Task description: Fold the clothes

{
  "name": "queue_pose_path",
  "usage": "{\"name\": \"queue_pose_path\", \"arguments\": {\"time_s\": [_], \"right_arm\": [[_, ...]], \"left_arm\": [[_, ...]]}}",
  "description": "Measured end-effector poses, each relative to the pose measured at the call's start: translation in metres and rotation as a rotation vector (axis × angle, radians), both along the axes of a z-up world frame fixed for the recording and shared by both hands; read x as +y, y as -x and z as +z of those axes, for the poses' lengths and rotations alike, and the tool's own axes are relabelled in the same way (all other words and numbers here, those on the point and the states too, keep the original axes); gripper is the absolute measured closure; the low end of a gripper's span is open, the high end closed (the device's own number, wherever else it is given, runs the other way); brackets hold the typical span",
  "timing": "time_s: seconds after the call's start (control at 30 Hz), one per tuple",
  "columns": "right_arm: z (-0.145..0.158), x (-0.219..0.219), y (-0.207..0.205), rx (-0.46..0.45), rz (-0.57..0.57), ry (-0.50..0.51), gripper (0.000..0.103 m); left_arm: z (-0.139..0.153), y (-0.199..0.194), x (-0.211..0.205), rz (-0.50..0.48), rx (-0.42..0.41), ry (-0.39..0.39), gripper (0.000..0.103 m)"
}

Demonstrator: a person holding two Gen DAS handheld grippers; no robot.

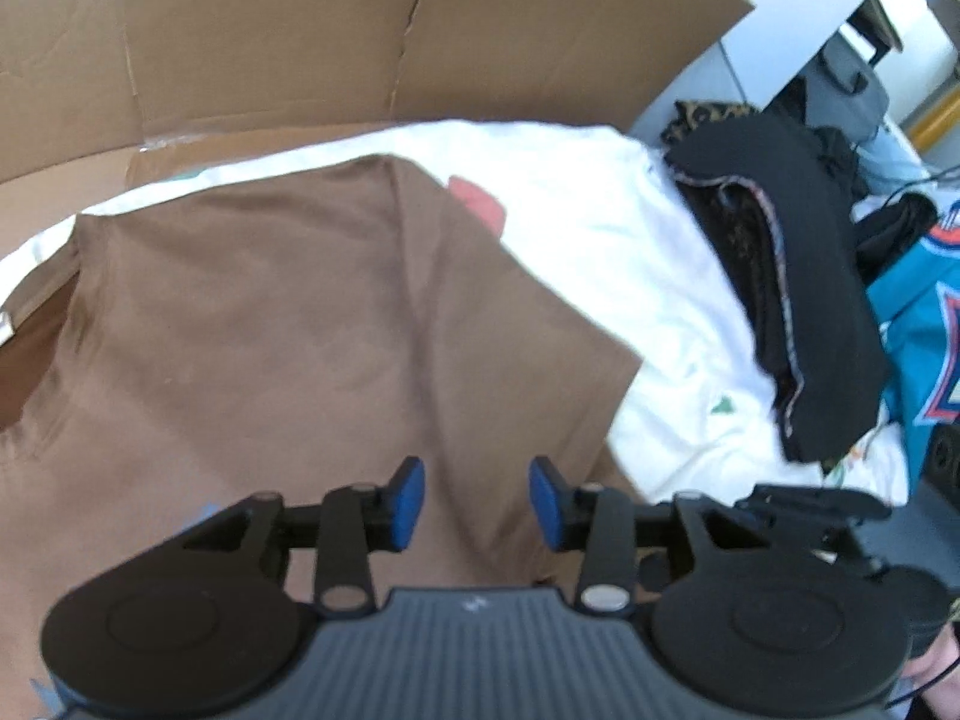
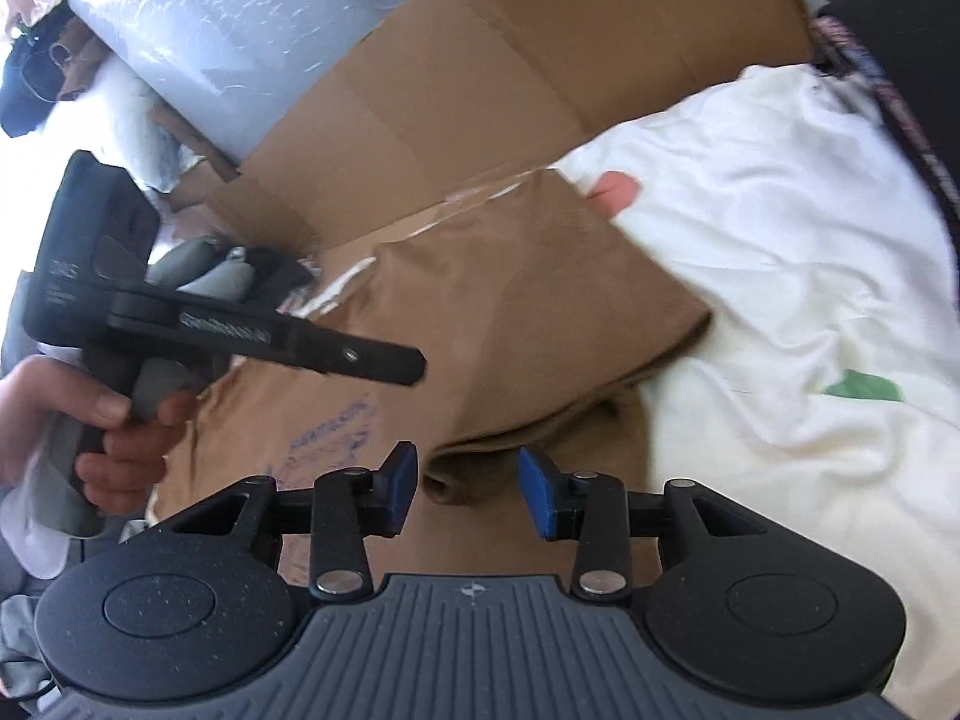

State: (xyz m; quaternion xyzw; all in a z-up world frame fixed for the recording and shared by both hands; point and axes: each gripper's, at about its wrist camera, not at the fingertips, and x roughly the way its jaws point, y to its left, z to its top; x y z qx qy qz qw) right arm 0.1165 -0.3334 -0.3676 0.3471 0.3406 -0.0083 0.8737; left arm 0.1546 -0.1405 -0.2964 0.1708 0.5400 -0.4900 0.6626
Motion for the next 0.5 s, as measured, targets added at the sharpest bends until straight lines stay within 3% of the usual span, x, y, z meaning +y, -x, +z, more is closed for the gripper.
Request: {"name": "queue_pose_path", "arguments": {"time_s": [0.2,0.5], "right_arm": [[-0.006,-0.016,0.008,0.036,-0.063,0.056,0.059],[-0.022,-0.061,-0.014,0.054,-0.245,0.023,0.059]], "left_arm": [[-0.006,-0.001,0.006,0.085,-0.005,0.03,0.059],[-0.002,-0.013,0.013,0.143,-0.04,0.036,0.061]]}}
